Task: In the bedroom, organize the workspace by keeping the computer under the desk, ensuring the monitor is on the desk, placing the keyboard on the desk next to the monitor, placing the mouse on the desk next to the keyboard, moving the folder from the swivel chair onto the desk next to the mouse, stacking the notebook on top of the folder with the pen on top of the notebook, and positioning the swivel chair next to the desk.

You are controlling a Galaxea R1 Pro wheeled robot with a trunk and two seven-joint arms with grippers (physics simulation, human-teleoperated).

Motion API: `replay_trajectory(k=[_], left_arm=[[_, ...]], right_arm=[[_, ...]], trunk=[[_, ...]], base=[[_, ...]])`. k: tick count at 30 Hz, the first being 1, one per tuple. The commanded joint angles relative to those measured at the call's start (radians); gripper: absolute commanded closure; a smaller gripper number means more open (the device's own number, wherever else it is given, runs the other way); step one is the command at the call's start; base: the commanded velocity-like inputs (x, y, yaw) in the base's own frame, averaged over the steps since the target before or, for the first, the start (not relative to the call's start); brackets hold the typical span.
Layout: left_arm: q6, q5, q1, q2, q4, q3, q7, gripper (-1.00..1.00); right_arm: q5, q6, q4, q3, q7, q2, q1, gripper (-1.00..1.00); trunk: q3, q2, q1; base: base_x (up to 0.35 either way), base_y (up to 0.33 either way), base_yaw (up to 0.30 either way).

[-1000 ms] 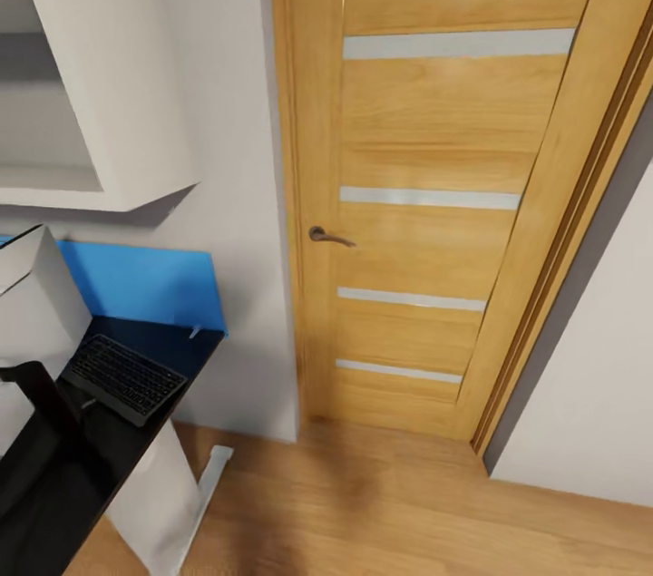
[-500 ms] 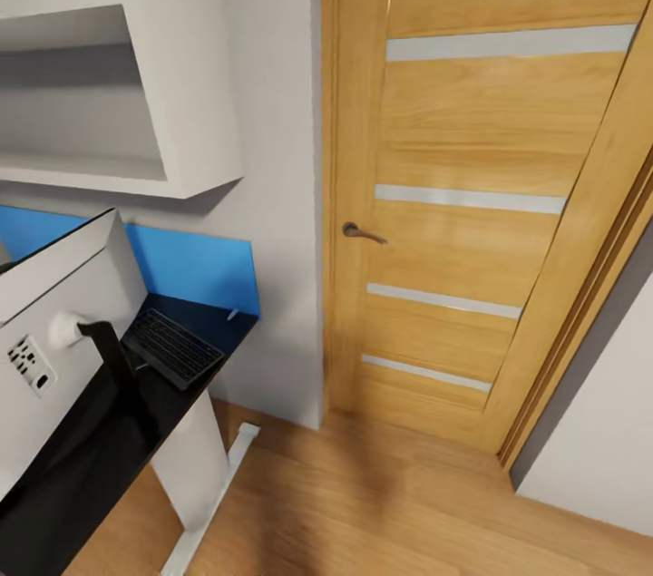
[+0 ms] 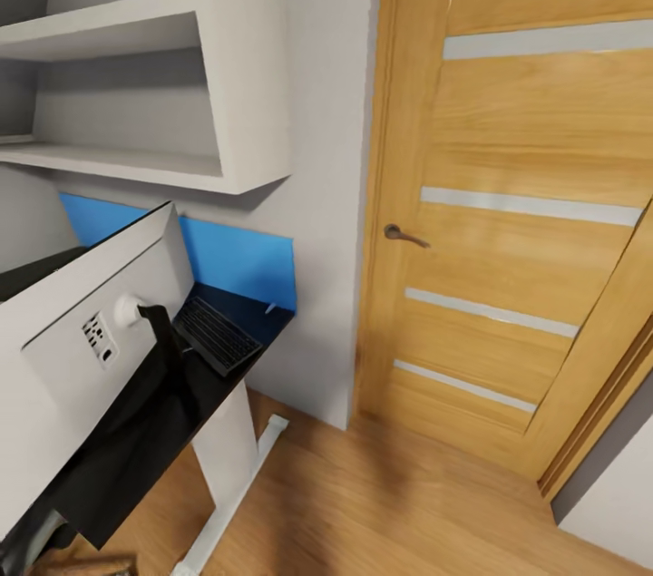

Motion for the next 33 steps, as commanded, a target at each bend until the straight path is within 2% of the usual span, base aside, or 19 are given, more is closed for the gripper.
replay_trajectory(k=[1,6,9,33], left_arm=[[0.0,0.0,0.0,-0.008,0.012,0.006,0.0,-1.0],[0.003,-0.001,0.0,-0.03,0.091,0.01,0.001,-1.0],[0.003,-0.001,0.0,-0.033,0.11,0.011,0.002,-1.0],[0.003,-0.001,0.0,-0.036,0.119,0.009,-0.001,-1.0]], right_arm=[[-0.001,-0.003,0.0,0.001,-0.001,-0.001,0.0,-1.0],[-0.001,-0.003,0.0,0.001,-0.001,0.0,0.0,-1.0],[-0.001,-0.003,0.0,0.001,-0.001,0.0,0.0,-1.0],[-0.001,-0.003,0.005,0.001,0.0,0.0,0.0,-1.0]], trunk=[[-0.001,-0.001,0.0],[-0.001,-0.001,0.0],[-0.001,-0.001,0.0],[-0.001,-0.001,0.0]], base=[[0.0,0.0,0.279],[0.0,0.0,0.279],[0.0,0.0,0.279],[0.0,0.0,0.279]])
